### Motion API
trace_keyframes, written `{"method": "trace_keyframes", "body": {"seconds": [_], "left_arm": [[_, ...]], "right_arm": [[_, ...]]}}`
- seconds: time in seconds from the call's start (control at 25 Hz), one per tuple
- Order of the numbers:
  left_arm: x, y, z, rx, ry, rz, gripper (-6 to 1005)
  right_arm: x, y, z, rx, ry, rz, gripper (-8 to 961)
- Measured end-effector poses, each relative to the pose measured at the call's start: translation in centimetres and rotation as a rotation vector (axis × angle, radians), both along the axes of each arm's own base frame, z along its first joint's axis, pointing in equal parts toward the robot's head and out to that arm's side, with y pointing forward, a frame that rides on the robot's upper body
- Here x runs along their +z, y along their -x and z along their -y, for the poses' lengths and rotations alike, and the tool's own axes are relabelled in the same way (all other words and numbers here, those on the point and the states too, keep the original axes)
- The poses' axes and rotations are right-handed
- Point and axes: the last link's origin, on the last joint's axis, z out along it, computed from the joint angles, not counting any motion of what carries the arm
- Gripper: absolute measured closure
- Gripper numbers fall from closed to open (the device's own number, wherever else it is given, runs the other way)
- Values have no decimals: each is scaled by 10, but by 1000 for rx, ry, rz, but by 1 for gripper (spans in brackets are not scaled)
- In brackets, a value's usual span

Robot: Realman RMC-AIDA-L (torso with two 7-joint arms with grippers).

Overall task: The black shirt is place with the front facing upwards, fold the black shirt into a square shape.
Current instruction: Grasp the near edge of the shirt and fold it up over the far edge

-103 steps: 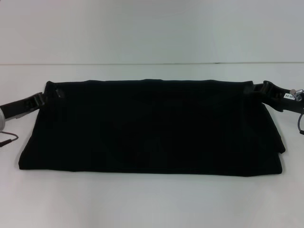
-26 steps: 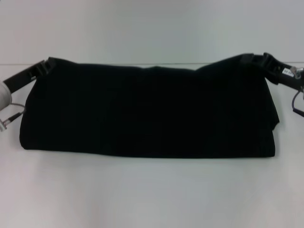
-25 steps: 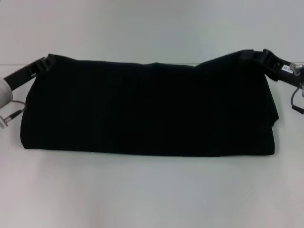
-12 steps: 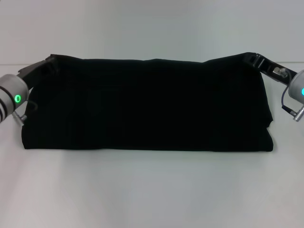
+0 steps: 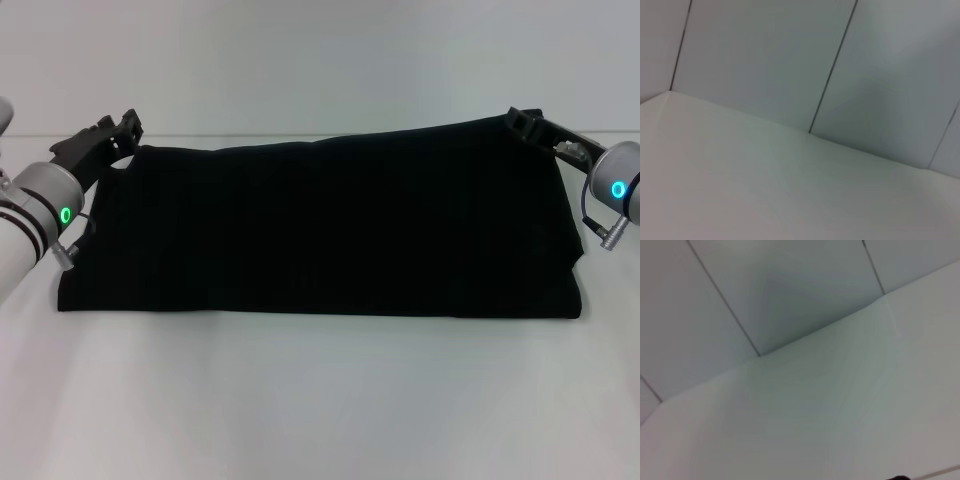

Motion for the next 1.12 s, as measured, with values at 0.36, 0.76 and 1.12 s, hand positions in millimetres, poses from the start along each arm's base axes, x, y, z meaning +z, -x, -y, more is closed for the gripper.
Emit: {"method": "trace_keyframes", "body": {"seconds": [0.36, 0.76, 1.12], "left_arm": [[-4, 6, 6, 22, 3, 45, 648], [-8, 12, 37, -66, 39, 267, 340], [0, 22, 71, -148, 47, 424, 340]], "right_arm": [[4, -8, 2, -63, -50, -90, 532], [-1, -16, 10, -123, -1, -180, 218], [3, -43, 37, -170, -4, -348, 212]]}}
